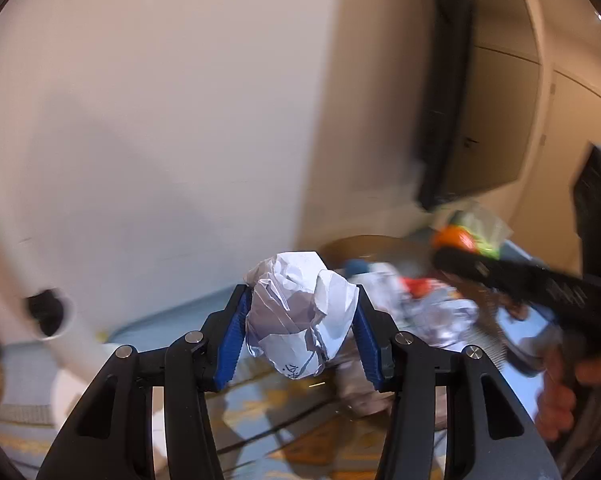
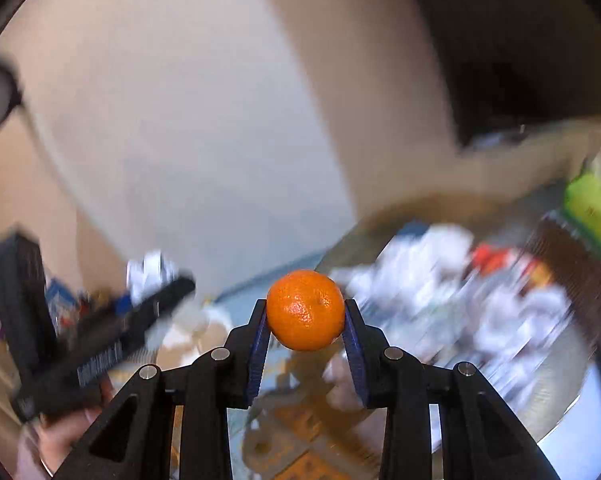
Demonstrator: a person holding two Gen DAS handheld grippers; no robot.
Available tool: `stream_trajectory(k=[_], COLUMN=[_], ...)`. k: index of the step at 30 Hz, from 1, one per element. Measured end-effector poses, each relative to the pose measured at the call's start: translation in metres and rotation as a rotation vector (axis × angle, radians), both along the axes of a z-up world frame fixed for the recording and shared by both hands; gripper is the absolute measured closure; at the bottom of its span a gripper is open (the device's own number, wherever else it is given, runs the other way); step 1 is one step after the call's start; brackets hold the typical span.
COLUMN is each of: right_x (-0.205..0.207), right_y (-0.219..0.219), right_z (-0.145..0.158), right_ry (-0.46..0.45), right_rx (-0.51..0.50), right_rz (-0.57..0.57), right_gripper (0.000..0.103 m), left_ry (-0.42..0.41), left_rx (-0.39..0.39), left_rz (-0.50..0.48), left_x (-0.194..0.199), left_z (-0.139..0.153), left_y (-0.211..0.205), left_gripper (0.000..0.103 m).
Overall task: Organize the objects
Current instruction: 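Carry the paper ball and orange to the amber bowl and open both tools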
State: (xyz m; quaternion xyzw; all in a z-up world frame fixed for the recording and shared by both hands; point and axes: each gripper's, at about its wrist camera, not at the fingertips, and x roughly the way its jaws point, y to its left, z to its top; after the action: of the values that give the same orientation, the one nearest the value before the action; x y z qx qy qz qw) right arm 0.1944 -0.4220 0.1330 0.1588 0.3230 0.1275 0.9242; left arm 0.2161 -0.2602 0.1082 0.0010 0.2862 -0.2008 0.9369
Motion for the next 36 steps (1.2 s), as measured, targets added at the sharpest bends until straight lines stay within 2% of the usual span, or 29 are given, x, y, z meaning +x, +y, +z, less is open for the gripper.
stream_trajectory(k=[5,10,11,12,13,14,15,16,17,21,28,32,36], right_x=[0.033,0.052,0.056,0.057,0.062,0.065,0.065,0.067,0.071,0.069,0.055,0.04,0.021], right_y=[-0.044,-0.076,-0.078,-0.074,-0.075,-0.08,-0.078,-0.078,-0.082,-0.092,-0.102,-0.092,-0.069], right_z=[0.017,0.015,0.012,0.003,0.002,0.001,-0.006,-0.012,-0.014,-0.017,-0.014,-0.002,0.014], right_ry=[-0.003,0.035,0.046,0.053,0.062,0.07,0.081,0.095,0.118,0.098,0.112,0.113,0.098], right_rx=[-0.002,-0.033,-0.035,-0.032,-0.027,-0.022,-0.018,-0.02,-0.03,-0.051,-0.022,-0.024,-0.03], right_rz=[-0.074,-0.124,-0.125,-0.121,-0.111,-0.107,-0.11,-0.122,-0.133,-0.163,-0.206,-0.204,-0.179], right_gripper=[0.068,0.068,0.068,0.068,0.067,0.067,0.063,0.036,0.0,0.0,0.0,0.0,0.0], left_ry=[0.022,0.052,0.06,0.058,0.052,0.055,0.052,0.034,0.02,0.043,0.024,0.029,0.007], left_rx=[0.015,0.044,0.048,0.062,0.092,0.127,0.145,0.158,0.159,0.148,0.154,0.144,0.121], left_rz=[-0.108,-0.187,-0.202,-0.208,-0.206,-0.206,-0.209,-0.215,-0.219,-0.206,-0.167,-0.095,0.0], left_x=[0.003,0.004,0.003,0.002,0.001,0.001,-0.002,-0.005,-0.007,-0.009,-0.027,-0.029,-0.048], left_z=[-0.013,-0.031,-0.035,-0.038,-0.041,-0.044,-0.046,-0.046,-0.046,-0.046,-0.032,-0.015,0.016], left_y=[-0.051,-0.089,-0.094,-0.098,-0.105,-0.111,-0.113,-0.115,-0.115,-0.112,-0.094,-0.064,-0.014], left_gripper=[0.056,0.056,0.053,0.047,0.034,0.003,0.0,0.001,0.001,0.001,0.001,0.001,0.001])
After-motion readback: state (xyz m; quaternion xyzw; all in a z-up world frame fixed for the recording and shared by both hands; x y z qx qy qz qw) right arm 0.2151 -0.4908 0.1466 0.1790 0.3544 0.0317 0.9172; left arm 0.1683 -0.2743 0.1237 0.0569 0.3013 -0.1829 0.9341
